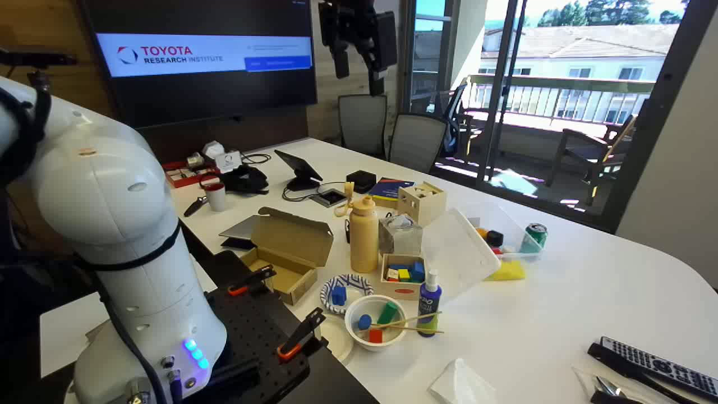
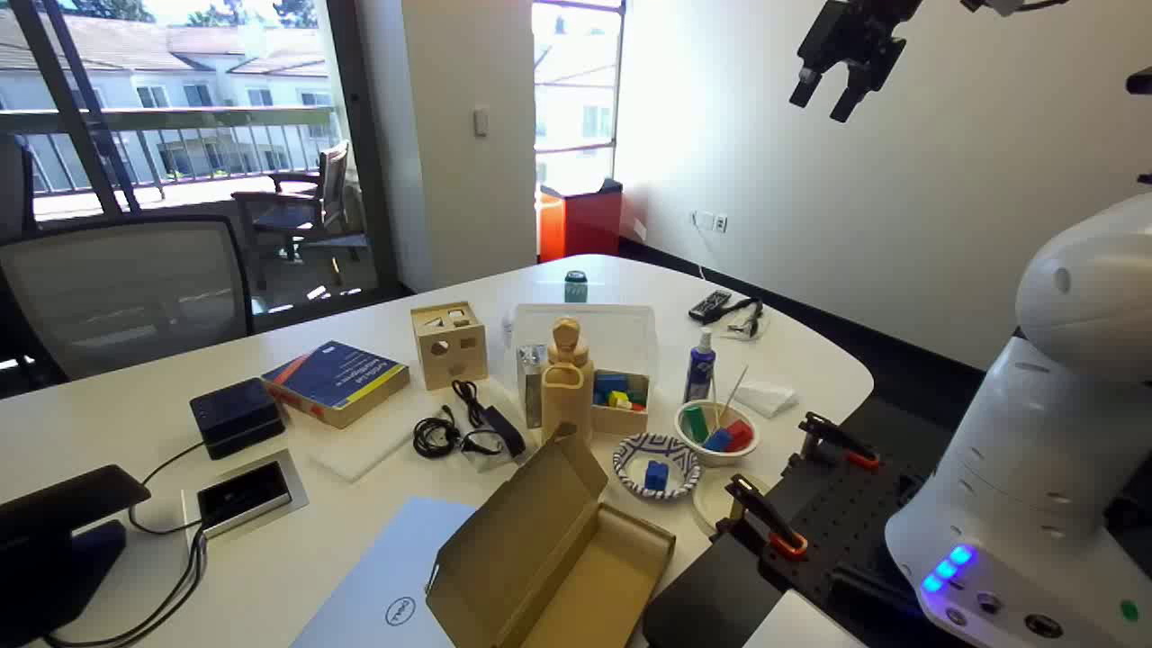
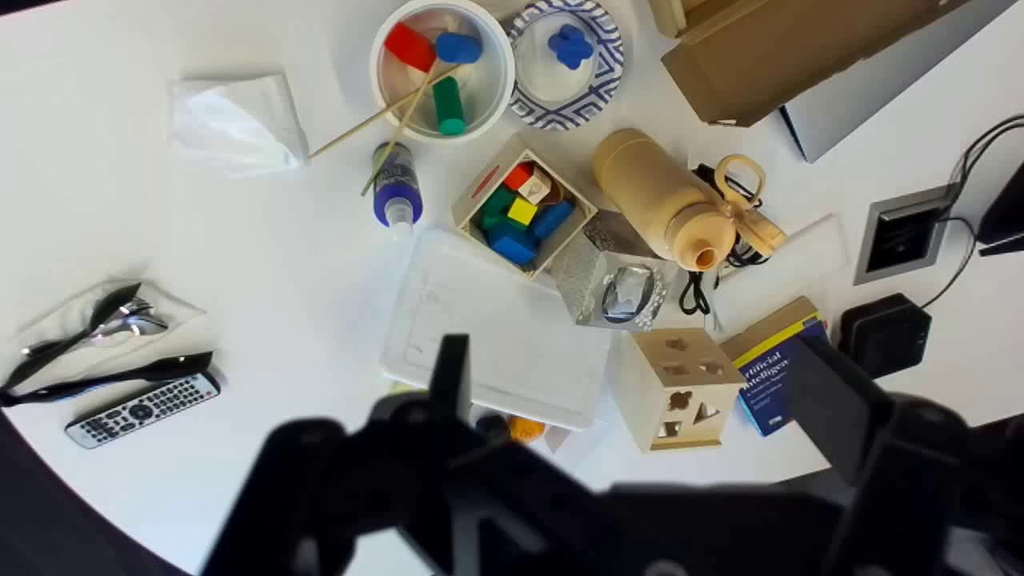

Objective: Pick up the charger and put it in the box

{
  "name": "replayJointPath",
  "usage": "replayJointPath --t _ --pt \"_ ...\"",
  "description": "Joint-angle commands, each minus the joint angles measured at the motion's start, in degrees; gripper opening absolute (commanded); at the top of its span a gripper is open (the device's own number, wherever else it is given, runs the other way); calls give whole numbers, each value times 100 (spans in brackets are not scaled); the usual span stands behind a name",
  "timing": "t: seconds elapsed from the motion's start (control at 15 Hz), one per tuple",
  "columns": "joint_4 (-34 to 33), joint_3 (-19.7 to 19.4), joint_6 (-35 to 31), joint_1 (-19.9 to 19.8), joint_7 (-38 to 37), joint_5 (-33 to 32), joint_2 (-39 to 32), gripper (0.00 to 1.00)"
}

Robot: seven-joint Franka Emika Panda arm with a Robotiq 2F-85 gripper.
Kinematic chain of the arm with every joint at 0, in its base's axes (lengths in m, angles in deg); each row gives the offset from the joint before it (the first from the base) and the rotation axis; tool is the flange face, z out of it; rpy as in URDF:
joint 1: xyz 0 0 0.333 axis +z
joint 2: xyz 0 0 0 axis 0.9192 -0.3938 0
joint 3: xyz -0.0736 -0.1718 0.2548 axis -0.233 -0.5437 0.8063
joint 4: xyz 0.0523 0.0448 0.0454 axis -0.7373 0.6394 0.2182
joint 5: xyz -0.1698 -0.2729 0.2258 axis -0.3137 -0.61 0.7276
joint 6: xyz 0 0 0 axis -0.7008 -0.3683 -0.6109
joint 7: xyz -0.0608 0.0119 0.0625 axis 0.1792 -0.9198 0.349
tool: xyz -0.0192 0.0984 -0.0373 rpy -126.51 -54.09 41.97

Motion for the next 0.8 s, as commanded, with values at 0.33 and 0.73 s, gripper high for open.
replayJointPath --t 0.33,0.73 --pt "-19 73 17 -109 74 78 -36 100" --pt "-801 986 289 221 -843 139 -1414 100"
